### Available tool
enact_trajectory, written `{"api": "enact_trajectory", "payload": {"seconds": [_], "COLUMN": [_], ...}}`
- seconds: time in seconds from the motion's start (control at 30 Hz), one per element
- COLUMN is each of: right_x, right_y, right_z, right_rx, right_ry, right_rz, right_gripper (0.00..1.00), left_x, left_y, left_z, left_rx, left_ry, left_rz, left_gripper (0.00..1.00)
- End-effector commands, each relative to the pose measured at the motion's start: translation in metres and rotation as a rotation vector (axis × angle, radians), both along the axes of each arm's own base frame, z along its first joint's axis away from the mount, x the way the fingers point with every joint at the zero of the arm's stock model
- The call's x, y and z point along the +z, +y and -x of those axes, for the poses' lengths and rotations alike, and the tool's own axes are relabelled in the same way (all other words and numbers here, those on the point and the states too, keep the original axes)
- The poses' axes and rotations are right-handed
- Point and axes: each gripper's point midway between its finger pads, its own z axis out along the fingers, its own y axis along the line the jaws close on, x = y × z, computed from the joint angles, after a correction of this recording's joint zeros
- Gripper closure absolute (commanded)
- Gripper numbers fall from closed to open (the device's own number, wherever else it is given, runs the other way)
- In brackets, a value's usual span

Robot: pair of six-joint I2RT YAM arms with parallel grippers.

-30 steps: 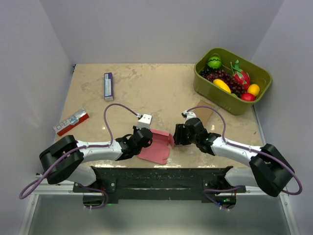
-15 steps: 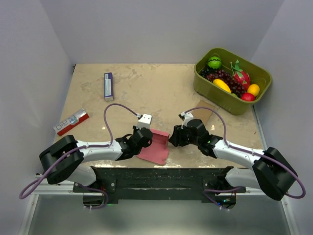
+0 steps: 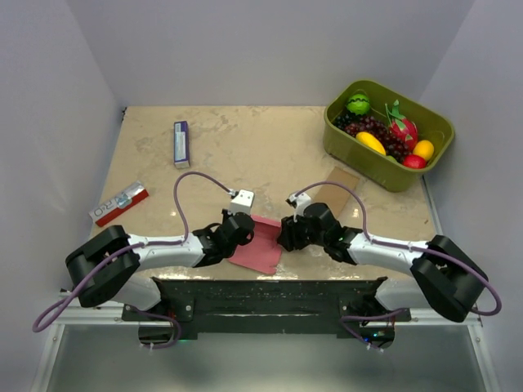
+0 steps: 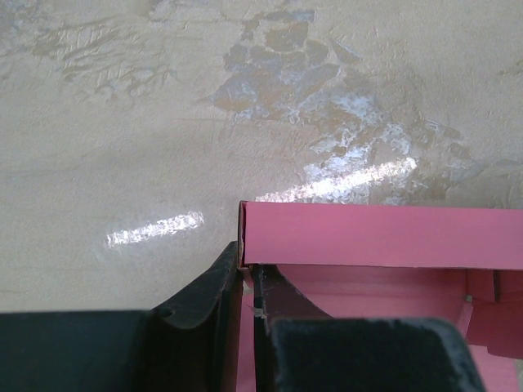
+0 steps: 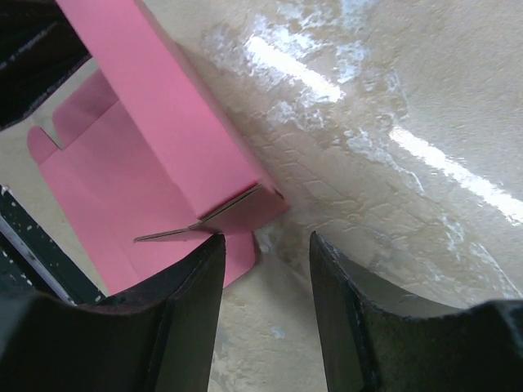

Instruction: Fold the paper box

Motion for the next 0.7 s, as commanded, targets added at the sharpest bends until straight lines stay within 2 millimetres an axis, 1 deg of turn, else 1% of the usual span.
{"api": "enact_trajectory", "payload": {"seconds": [0.0, 0.23, 0.5, 0.53, 0.67], "right_x": [0.030, 0.035, 0.042, 0.041, 0.043], "right_y": [0.025, 0.028, 0.029, 0.029, 0.030], "right_z": [-0.014, -0.021, -0.036, -0.038, -0.045], "right_rx": [0.046, 0.041, 0.005, 0.000, -0.029], "right_ry": [-0.126, -0.180, -0.236, -0.237, -0.264], "right_rz": [-0.054, -0.040, -0.024, -0.020, -0.030], "right_gripper": [0.52, 0.53, 0.54, 0.55, 0.57], "left_x": [-0.005, -0.005, -0.003, 0.000, -0.001], "left_y": [-0.002, -0.003, -0.006, -0.007, -0.008], "left_z": [0.006, 0.007, 0.011, 0.010, 0.012], "left_rx": [-0.037, -0.056, -0.114, -0.121, -0.146], "left_ry": [0.015, 0.010, -0.014, -0.024, -0.027], "left_rz": [0.005, 0.005, 0.021, 0.029, 0.032], "left_gripper": [1.00, 1.00, 1.00, 1.00, 1.00]}}
